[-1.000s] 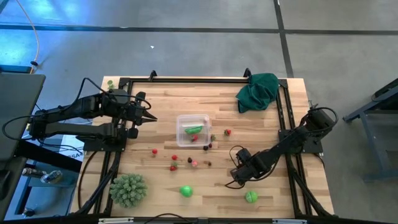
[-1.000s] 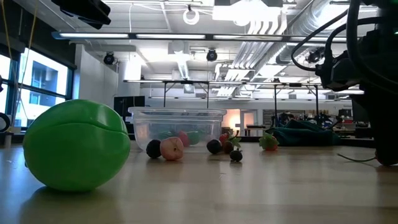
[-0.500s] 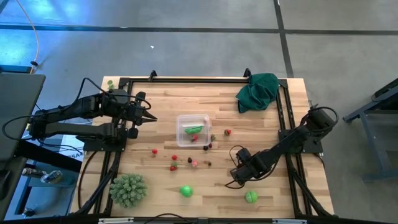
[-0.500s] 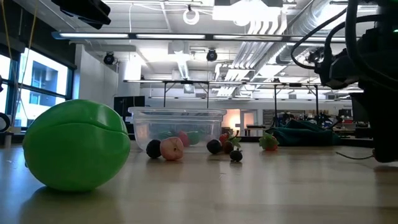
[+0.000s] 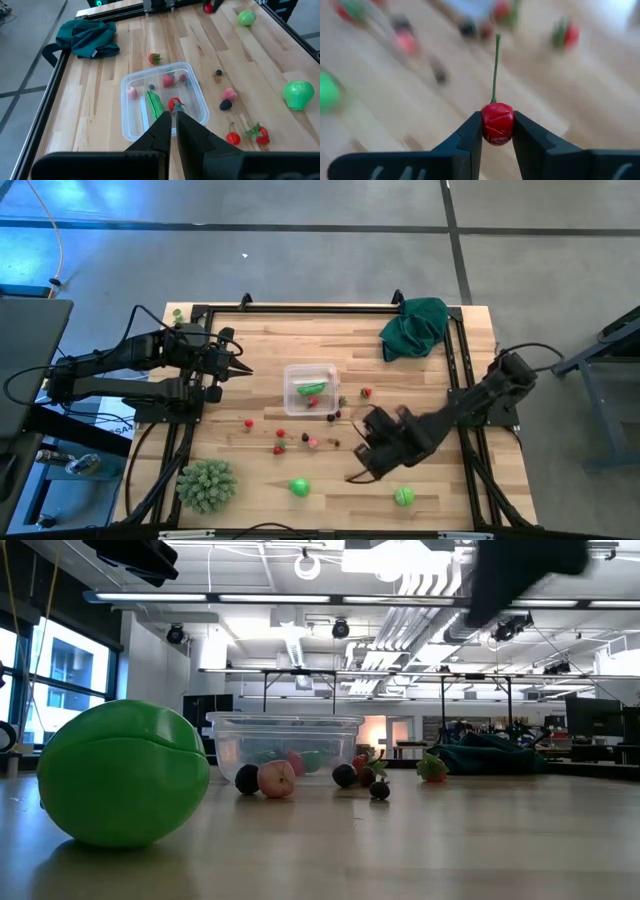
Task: Pick and placing Produce into tupperware
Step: Put the red cherry into the transparent container
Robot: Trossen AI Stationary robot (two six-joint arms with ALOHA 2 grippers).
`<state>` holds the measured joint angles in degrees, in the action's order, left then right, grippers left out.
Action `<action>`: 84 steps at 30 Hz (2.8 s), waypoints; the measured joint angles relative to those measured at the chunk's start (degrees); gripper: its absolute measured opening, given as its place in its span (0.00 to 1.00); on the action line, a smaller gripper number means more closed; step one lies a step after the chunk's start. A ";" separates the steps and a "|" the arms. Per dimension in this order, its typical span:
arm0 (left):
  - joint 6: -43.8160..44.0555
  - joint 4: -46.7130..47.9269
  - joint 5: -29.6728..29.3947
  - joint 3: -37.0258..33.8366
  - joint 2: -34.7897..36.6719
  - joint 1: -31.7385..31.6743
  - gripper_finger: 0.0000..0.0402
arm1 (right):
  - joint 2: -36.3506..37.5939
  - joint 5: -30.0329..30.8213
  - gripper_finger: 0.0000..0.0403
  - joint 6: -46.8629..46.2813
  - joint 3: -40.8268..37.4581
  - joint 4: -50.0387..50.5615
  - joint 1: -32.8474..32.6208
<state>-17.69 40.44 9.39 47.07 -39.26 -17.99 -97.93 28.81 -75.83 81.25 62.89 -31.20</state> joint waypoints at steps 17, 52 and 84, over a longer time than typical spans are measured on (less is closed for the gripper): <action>0.00 -0.01 0.02 0.00 0.01 0.01 0.05 | -7.19 -13.54 0.20 52.54 12.64 -24.10 30.50; 0.00 0.01 0.00 0.00 0.01 0.01 0.05 | -24.46 -25.79 0.20 58.82 12.57 -29.52 37.22; 0.00 0.01 0.02 0.00 -0.01 -0.01 0.05 | -25.64 -27.53 0.20 56.37 12.55 -28.46 39.06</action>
<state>-17.69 40.44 9.41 47.07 -39.26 -18.00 -123.57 1.29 -19.46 93.80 34.43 7.86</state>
